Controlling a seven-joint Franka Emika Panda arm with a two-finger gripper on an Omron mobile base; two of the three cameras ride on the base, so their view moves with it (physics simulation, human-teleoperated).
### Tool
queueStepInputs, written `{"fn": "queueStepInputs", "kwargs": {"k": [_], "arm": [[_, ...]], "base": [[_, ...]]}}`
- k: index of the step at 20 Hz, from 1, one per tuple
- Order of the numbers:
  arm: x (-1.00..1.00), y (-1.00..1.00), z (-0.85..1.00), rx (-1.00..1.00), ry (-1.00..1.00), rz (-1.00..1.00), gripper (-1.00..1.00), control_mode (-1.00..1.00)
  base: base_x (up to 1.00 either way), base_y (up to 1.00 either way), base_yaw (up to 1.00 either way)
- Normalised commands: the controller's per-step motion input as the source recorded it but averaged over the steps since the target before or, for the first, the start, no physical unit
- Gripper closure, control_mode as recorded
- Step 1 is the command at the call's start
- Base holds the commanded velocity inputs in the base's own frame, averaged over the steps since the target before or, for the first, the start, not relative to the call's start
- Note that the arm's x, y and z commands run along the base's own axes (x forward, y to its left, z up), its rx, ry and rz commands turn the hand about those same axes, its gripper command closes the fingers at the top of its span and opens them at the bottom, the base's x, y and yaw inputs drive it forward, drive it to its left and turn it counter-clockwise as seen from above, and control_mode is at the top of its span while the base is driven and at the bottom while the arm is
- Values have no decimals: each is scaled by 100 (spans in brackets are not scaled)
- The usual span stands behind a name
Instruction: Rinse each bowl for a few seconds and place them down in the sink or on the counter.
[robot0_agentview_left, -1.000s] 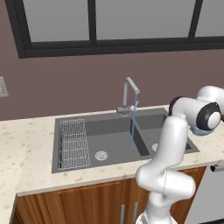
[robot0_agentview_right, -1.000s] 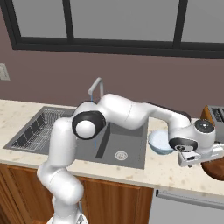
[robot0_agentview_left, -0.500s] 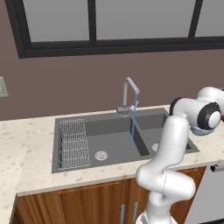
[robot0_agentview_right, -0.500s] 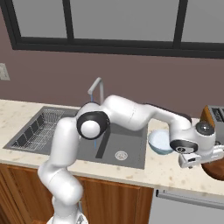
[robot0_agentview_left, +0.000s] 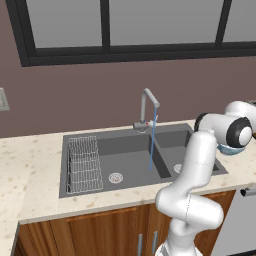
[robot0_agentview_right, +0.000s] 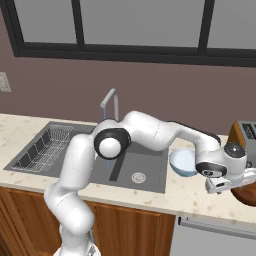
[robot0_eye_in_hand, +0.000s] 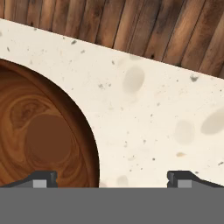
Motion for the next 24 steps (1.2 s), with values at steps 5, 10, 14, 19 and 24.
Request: {"fn": "queueStepInputs", "kwargs": {"k": [5,10,14,19,24], "arm": [[14,-20,-14,1,0,2,-100,-100],[15,-22,-17,2,1,3,-100,-100],[14,-22,-18,2,2,3,-100,-100],[11,-11,-18,1,2,3,100,-100],[1,-2,-6,0,1,1,100,-100]], "base": [[0,0,0],[0,0,0],[0,0,0],[0,0,0],[0,0,0]]}}
